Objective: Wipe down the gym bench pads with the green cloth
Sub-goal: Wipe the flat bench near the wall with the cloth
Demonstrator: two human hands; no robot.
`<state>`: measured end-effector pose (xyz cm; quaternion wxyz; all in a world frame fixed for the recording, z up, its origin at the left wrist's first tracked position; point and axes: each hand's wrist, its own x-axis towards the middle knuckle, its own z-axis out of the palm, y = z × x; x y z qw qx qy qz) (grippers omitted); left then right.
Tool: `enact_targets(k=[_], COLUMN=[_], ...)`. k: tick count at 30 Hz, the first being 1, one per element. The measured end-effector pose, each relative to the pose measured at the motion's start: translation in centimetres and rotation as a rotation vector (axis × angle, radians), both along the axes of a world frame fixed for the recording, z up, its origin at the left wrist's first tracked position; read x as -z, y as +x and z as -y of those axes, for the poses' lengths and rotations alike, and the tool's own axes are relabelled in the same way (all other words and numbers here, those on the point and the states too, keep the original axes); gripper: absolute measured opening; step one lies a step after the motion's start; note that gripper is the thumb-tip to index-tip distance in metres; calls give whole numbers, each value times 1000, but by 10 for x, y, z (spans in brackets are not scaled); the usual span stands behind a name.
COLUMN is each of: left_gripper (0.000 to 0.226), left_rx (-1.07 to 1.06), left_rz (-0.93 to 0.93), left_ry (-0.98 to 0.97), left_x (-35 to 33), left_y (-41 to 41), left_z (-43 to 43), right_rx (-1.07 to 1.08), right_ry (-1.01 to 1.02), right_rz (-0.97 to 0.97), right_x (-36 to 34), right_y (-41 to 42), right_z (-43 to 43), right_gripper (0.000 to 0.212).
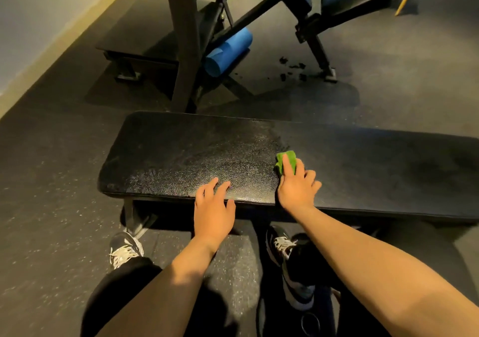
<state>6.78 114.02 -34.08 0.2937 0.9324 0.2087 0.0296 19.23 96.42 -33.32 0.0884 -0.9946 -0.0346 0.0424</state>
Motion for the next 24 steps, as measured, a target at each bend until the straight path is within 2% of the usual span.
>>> enact_targets(k=[3,6,10,12,15,18,20,24], left_gripper=[50,54,52,51,50,51,46,47], left_rx=[-30,-43,-61,-71,-121,-184,-197,-202], left_rz=[-17,-25,-27,15,65,154,216,214], left_ry=[79,169,212,241,255,235,264,262], left_x=[3,9,10,11,13,20,29,32], left_y=[5,7,8,8,12,18,17,25], left_z=[8,11,12,11,12,20,26,22], right_rx=[-60,-371,-620,-580,-291,-163,-202,-520], right_ry=[74,97,48,3,45,24,14,38], right_rz=[-17,1,0,47,-2,-13,0,-19], right_x=[-4,-1,0,1,-2,-4,-6,-1], right_y=[-19,-46,-33,-7,38,55,48,13], right_z=[-32,-56,-38,-19,-6,-28,-46,-63], right_gripper=[66,65,67,71,66,65,67,71])
